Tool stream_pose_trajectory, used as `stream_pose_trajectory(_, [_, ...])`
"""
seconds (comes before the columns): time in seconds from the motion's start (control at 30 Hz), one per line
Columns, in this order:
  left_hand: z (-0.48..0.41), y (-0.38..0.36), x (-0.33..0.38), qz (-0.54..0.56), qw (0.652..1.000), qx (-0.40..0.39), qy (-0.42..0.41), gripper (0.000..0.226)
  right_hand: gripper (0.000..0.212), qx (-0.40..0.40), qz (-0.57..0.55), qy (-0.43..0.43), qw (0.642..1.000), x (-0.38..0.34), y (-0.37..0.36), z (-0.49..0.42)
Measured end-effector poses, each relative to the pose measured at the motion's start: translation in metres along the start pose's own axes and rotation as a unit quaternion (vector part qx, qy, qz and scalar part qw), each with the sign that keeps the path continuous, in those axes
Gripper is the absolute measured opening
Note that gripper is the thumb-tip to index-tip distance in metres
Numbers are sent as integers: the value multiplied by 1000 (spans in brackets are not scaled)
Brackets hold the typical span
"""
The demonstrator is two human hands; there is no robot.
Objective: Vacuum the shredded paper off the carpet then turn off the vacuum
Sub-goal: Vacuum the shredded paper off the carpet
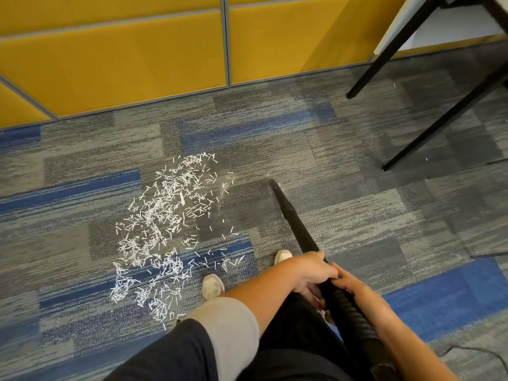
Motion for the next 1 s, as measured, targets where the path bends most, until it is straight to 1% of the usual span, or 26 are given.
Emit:
stream_pose_trajectory(0.03, [0,2,0,4,1000,1,-2,70,54,-31,-21,8,999,-3,-5,8])
stream_pose_trajectory(0.1, [4,14,-2,21,1000,14,-1,68,48,-93,-75,11,993,-8,-22,18])
stream_pose_trajectory(0.13, [7,23,-4,28,999,25,-1,68,45,-109,-91,16,990,-14,-35,24])
stream_pose_trajectory(0.2, [14,46,-10,44,997,56,-7,68,45,-121,-103,21,987,-29,-60,30])
stream_pose_trajectory(0.27, [23,71,-19,69,993,92,-8,69,46,-132,-81,19,988,-42,-85,26])
stream_pose_trajectory(0.4, [42,114,-40,118,978,170,-15,66,36,-152,9,50,987,-71,-131,27])
stream_pose_trajectory(0.5, [56,136,-51,156,963,218,-31,63,43,-152,31,48,987,-78,-153,21])
stream_pose_trajectory(0.53, [59,141,-54,170,959,226,-36,61,42,-148,33,48,987,-80,-160,19])
stream_pose_trajectory(0.6, [64,147,-60,196,952,231,-47,58,40,-136,48,56,988,-83,-169,12])
stream_pose_trajectory(0.73, [71,158,-68,224,949,214,-58,55,38,-118,61,70,989,-87,-186,7])
stream_pose_trajectory(0.8, [73,162,-75,231,949,208,-49,57,37,-115,56,65,990,-85,-191,5])
stream_pose_trajectory(0.87, [74,162,-76,245,948,197,-42,60,30,-106,60,59,991,-88,-193,4])
stream_pose_trajectory(1.0, [71,174,-61,279,945,170,-30,67,31,-98,76,69,990,-107,-189,-5])
Point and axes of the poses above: each hand's wrist, its own z-axis away from the middle knuckle, its own y-axis out of the back of the hand, x = y × z, the point moved 10 cm from there along -z, towards the middle knuckle, and after that the axes turned 5 degrees about -z, right-handed, at the moved point
